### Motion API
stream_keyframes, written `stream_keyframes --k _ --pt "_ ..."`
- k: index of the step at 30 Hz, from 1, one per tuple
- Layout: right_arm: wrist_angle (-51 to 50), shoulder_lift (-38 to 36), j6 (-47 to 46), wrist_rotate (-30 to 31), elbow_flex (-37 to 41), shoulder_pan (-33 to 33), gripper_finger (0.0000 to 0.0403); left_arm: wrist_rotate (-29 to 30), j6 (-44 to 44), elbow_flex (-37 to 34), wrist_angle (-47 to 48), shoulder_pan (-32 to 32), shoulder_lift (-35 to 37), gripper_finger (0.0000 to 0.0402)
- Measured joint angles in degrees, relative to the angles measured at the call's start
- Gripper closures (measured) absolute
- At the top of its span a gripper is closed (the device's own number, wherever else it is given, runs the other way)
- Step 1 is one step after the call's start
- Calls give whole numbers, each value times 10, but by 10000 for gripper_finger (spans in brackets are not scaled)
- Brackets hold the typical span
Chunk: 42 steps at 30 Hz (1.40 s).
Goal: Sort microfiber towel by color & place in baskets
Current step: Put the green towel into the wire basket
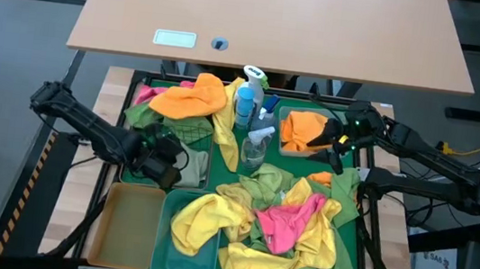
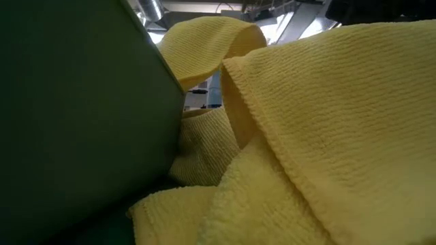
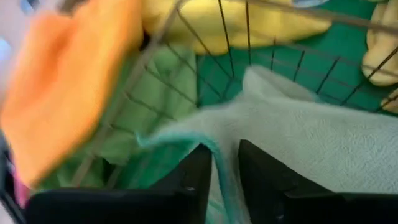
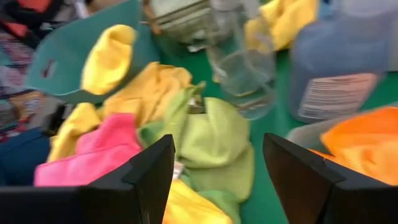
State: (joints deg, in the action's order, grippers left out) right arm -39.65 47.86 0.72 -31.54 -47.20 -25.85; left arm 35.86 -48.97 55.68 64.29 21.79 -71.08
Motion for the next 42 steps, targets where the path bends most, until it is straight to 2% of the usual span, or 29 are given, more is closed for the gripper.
stream_keyframes --k 5,8,15,21,25,31,42 --pt "12 0 -21 -6 0 0 159 -104 -25 -2 1 -20 2 277" --pt "19 0 -22 -6 0 0 159 -135 -26 -2 1 -28 5 265" --pt "58 0 -42 -6 0 2 159 -145 -67 -2 -6 -51 5 262" --pt "126 0 -72 12 0 62 159 -146 -109 -2 -13 -83 5 262" --pt "169 4 -82 66 0 127 159 -148 -109 -2 -16 -104 5 262" --pt "177 27 -82 170 0 211 159 -191 -87 16 -18 -138 6 262" --pt "173 129 -92 278 0 291 159 -189 -28 85 -11 -181 7 262"
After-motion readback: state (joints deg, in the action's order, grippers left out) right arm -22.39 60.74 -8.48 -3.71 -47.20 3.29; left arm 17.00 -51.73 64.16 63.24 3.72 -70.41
